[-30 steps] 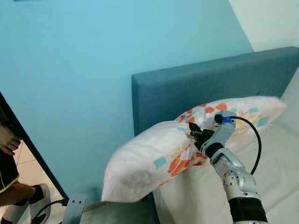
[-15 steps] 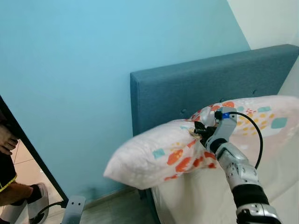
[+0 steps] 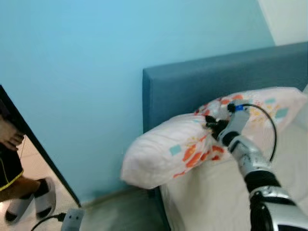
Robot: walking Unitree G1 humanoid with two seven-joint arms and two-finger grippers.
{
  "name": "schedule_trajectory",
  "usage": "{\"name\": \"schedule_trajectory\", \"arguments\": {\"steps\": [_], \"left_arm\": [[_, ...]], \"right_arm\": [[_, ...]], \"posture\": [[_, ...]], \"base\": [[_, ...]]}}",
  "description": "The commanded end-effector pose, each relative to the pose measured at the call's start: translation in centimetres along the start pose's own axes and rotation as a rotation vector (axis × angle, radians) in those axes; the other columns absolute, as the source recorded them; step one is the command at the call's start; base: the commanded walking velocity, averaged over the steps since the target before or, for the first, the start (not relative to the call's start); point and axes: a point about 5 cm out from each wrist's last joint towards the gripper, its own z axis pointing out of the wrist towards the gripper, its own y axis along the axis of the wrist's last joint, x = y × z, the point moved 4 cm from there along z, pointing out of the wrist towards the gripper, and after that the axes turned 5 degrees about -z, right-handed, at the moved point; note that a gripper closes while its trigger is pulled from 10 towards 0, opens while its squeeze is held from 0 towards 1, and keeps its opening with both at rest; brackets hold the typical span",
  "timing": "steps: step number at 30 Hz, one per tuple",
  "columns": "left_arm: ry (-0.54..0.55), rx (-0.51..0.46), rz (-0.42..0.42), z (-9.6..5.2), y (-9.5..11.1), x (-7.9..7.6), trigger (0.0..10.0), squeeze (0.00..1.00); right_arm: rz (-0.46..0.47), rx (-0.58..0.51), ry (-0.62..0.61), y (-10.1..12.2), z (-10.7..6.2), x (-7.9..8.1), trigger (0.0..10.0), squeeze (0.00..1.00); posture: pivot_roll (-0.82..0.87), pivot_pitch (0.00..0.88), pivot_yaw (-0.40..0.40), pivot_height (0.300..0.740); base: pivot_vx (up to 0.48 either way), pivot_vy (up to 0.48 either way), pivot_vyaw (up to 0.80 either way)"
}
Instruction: Clean up the room
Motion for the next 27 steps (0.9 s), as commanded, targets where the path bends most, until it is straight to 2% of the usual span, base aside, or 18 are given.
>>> {"name": "schedule_trajectory", "arguments": {"steps": [1,2,4,6,7,10,13,14,15,17,18,19,20,23,24,27], "left_arm": [[0.016,0.02,0.018,-0.5,-1.6,1.6,10.0,0.0],[0.016,0.02,0.018,-0.5,-1.6,1.6,10.0,0.0],[0.02,0.015,0.021,-0.8,-2.2,2.1,10.0,0.0],[0.02,0.013,0.022,-0.9,-2.4,2.2,10.0,0.0],[0.02,0.013,0.022,-0.9,-2.4,2.2,10.0,0.0],[0.015,-0.019,0.049,-1.3,-2.5,2.7,10.0,0.0],[0.016,-0.025,0.05,-1.4,-2.5,2.9,10.0,0.0],[0.022,-0.028,0.056,-1.6,-2.9,3.6,10.0,0.0],[0.022,-0.028,0.056,-1.6,-2.9,3.6,10.0,0.0],[0.035,-0.024,0.07,-2.2,-3.8,4.8,10.0,0.0],[0.035,-0.024,0.07,-2.2,-3.8,4.8,10.0,0.0],[0.039,-0.021,0.074,-2.4,-4.1,5.1,10.0,0.0],[0.039,-0.019,0.076,-2.6,-4.4,5.1,10.0,0.0],[0.036,-0.018,0.076,-2.7,-4.6,5.1,10.0,0.0],[0.027,-0.017,0.082,-2.8,-4.9,4.7,10.0,0.0],[0.019,-0.017,0.086,-2.9,-5.0,4.5,10.0,0.0]], "right_arm": [[-0.112,-0.112,-0.075,4.6,-0.4,-2.8,10.0,0.0],[-0.112,-0.112,-0.075,4.6,-0.4,-2.8,10.0,0.0],[-0.06,-0.192,-0.148,6.9,-1.1,-5.1,10.0,0.0],[-0.031,-0.217,-0.164,7.4,-1.4,-5.6,10.0,0.0],[-0.031,-0.217,-0.164,7.4,-1.4,-5.6,10.0,0.0],[0.066,-0.237,-0.245,6.7,-2.4,-7.7,10.0,0.0],[0.084,-0.238,-0.263,6.5,-2.6,-8.1,10.0,0.0],[0.089,-0.222,-0.295,5.8,-3.0,-8.7,10.0,0.0],[0.089,-0.222,-0.295,5.8,-3.0,-8.7,10.0,0.0],[0.126,-0.175,-0.364,3.5,-3.8,-9.6,10.0,0.0],[0.126,-0.175,-0.364,3.5,-3.8,-9.6,10.0,0.0],[0.162,-0.153,-0.387,2.2,-4.2,-9.9,10.0,0.0],[0.182,-0.124,-0.391,0.9,-4.4,-9.8,10.0,0.0],[0.188,-0.092,-0.391,-0.3,-4.5,-9.6,10.0,0.0],[0.186,-0.045,-0.388,-1.8,-4.7,-9.2,10.0,0.0],[0.188,-0.028,-0.389,-2.4,-4.8,-9.1,10.0,0.0]], "posture": [[0.11,0.171,-0.005,0.731],[0.11,0.171,-0.005,0.731],[0.13,0.215,0.001,0.731],[0.13,0.215,0.001,0.731],[0.13,0.215,0.001,0.731],[0.19,0.263,0.011,0.731],[0.19,0.263,0.011,0.731],[0.23,0.308,0.01,0.731],[0.23,0.308,0.01,0.731],[0.24,0.324,0.004,0.731],[0.24,0.324,0.004,0.731],[0.24,0.326,0.003,0.731],[0.24,0.336,0.004,0.731],[0.24,0.34,0.006,0.731],[0.24,0.343,0.005,0.731],[0.24,0.344,0.005,0.731]], "base": [[0.0,0.0,0.0],[0.0,0.0,0.0],[0.0,0.0,0.0],[0.0,0.0,0.0],[0.0,0.0,0.0],[0.0,0.0,0.0],[0.0,0.0,0.0],[0.0,0.0,0.0],[0.0,0.0,0.0],[0.0,0.0,0.0],[0.0,0.0,0.0],[0.0,0.0,0.0],[0.0,0.0,0.0],[0.0,0.0,0.0],[0.0,0.0,0.0],[0.0,0.0,0.0]]}}
